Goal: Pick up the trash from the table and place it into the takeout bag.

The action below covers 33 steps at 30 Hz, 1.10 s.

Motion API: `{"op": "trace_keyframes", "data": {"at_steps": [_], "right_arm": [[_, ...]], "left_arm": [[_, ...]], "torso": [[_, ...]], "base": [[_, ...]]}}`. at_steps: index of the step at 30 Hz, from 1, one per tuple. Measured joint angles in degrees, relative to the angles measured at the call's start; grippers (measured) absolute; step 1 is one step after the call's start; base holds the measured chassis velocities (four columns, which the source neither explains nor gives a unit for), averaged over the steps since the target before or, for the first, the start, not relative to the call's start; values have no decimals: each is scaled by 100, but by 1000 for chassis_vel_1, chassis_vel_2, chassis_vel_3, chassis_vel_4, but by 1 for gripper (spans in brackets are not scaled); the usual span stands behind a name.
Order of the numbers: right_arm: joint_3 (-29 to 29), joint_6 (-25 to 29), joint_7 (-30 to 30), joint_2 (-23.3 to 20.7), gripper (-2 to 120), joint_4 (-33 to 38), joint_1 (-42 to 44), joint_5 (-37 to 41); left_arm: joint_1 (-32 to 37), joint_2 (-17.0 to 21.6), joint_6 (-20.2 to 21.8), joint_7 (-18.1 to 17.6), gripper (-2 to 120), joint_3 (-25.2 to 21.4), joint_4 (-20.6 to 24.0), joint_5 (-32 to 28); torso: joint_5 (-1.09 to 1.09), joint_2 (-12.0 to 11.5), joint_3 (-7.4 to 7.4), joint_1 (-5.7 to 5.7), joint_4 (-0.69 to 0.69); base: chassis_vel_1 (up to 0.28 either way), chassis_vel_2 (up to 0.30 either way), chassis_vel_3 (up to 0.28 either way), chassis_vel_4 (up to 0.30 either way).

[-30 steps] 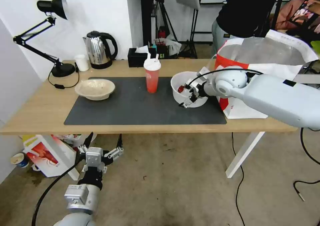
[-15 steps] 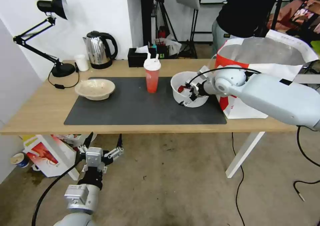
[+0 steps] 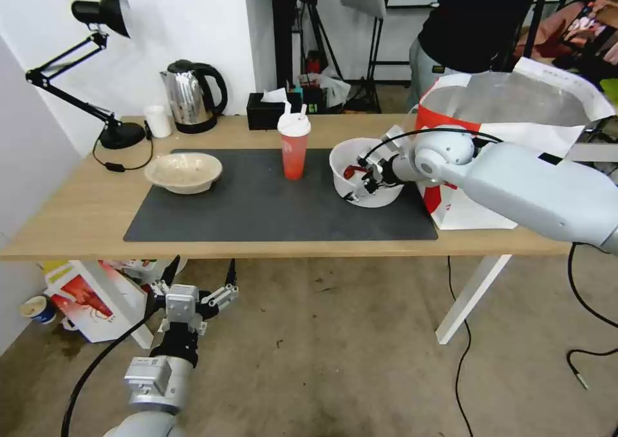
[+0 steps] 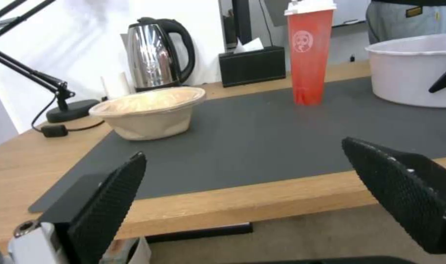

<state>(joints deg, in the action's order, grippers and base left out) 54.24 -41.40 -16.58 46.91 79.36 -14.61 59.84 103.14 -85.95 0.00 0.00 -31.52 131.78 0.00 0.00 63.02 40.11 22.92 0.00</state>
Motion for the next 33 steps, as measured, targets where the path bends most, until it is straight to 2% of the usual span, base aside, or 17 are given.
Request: {"op": "trace_keyframes", "data": {"at_steps": [1, 3, 7, 13, 17, 33], "right_arm": [[0, 0, -2, -4, 63, 7, 1, 0], [2, 0, -7, -30, 51, 46, 2, 1], [7, 0, -7, -31, 43, 57, 9, 1], [32, 0, 0, -9, 15, 94, 9, 1], [43, -1, 11, 5, 10, 118, -45, 14], [93, -3, 33, 17, 10, 151, -99, 59]], "left_arm": [[0, 0, 0, 0, 100, 0, 0, 0], [0, 0, 0, 0, 100, 0, 0, 0], [0, 0, 0, 0, 100, 0, 0, 0], [0, 0, 0, 0, 100, 0, 0, 0], [0, 0, 0, 0, 100, 0, 0, 0], [0, 0, 0, 0, 100, 0, 0, 0]], "torso": [[0, 0, 0, 0, 0], [0, 0, 0, 0, 0], [0, 0, 0, 0, 0], [0, 0, 0, 0, 0], [0, 0, 0, 0, 0], [0, 0, 0, 0, 0]], "base": [[0, 0, 0, 0], [0, 0, 0, 0], [0, 0, 0, 0], [0, 0, 0, 0], [0, 0, 0, 0], [0, 0, 0, 0]]}}
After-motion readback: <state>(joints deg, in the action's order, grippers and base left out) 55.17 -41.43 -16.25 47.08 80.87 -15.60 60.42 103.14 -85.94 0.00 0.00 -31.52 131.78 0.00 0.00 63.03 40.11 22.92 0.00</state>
